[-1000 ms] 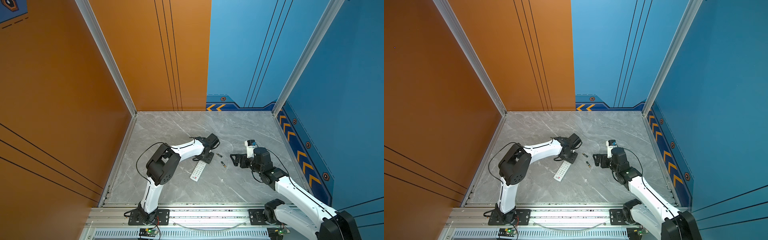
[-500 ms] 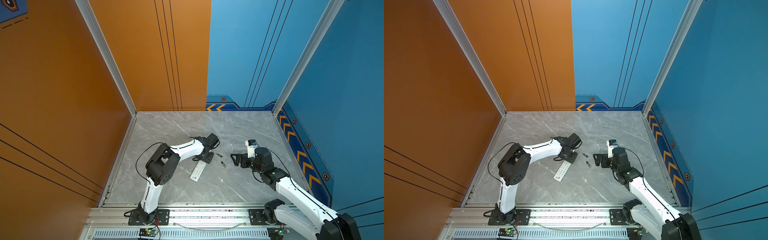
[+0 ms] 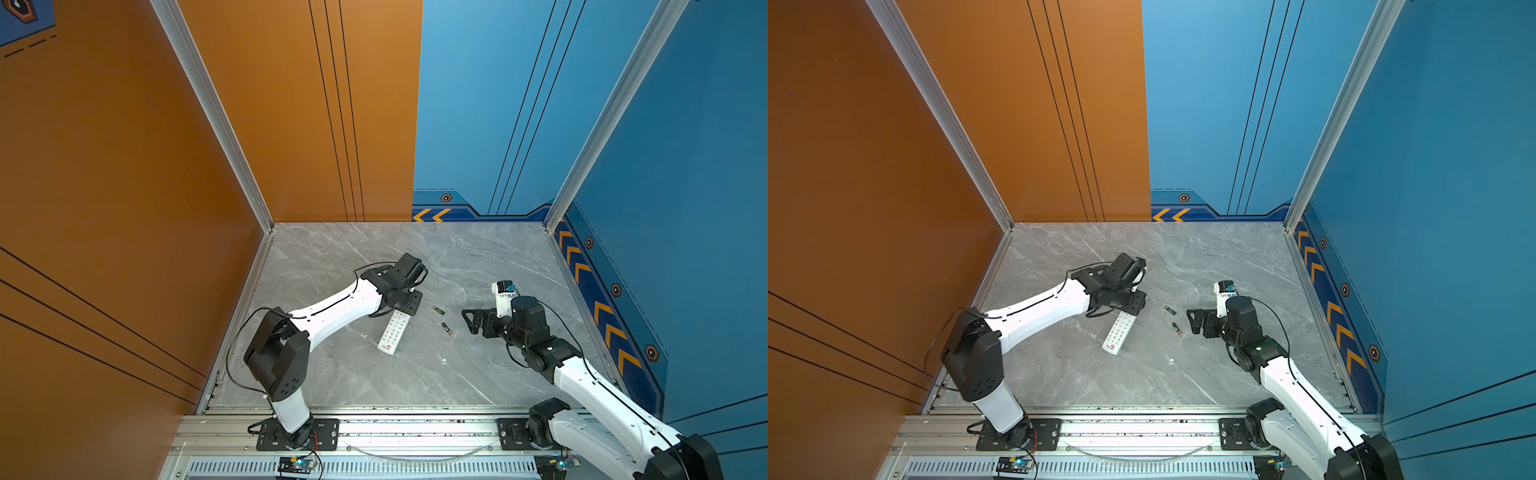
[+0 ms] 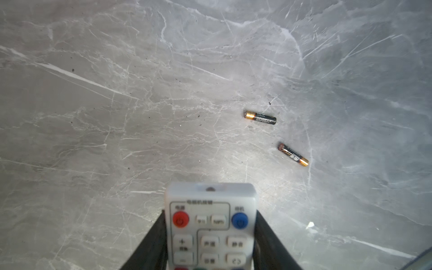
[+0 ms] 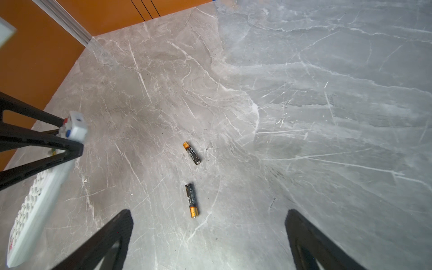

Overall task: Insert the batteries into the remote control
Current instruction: 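Lift the remote upright with the left gripper while the right gripper approaches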

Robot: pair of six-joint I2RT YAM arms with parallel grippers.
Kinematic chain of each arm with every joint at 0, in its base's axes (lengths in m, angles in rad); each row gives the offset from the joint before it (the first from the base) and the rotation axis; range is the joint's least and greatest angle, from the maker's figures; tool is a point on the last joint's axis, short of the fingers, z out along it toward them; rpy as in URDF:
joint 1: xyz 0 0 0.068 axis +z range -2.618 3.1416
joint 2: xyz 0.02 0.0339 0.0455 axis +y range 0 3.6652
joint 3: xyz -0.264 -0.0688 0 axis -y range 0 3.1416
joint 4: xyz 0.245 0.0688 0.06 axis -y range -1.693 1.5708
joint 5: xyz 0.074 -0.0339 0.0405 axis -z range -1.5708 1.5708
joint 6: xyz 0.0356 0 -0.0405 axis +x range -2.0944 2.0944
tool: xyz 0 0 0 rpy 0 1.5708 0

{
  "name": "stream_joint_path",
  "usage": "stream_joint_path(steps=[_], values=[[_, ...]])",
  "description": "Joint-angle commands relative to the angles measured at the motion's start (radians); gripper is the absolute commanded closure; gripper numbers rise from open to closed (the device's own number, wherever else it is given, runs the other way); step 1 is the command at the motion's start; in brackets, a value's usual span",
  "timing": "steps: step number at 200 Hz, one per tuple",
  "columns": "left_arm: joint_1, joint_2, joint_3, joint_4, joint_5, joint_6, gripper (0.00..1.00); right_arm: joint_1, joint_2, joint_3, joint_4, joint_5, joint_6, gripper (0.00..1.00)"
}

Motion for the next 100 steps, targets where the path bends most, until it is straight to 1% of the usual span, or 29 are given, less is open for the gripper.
stream_joint_path(steps=[1,34,69,88,100], values=[[0.02,-0.077,-0.039,0.018,0.03,0.032,0.91,0.002,-0.03,-0.018,0.038,-0.063,0.024,0.0],[0.044,-0.185,-0.087,0.02,0.052,0.061,0.93,0.02,-0.073,-0.055,0.169,-0.188,0.039,0.0],[0.065,-0.288,-0.144,0.049,0.136,0.095,0.97,0.085,-0.087,-0.047,0.222,-0.237,-0.026,0.0],[0.076,-0.353,-0.186,0.094,0.193,0.098,1.0,0.096,-0.063,-0.054,0.295,-0.344,-0.036,0.0],[0.084,-0.396,-0.21,0.121,0.227,0.096,1.0,0.109,-0.055,-0.063,0.355,-0.407,-0.029,0.0]])
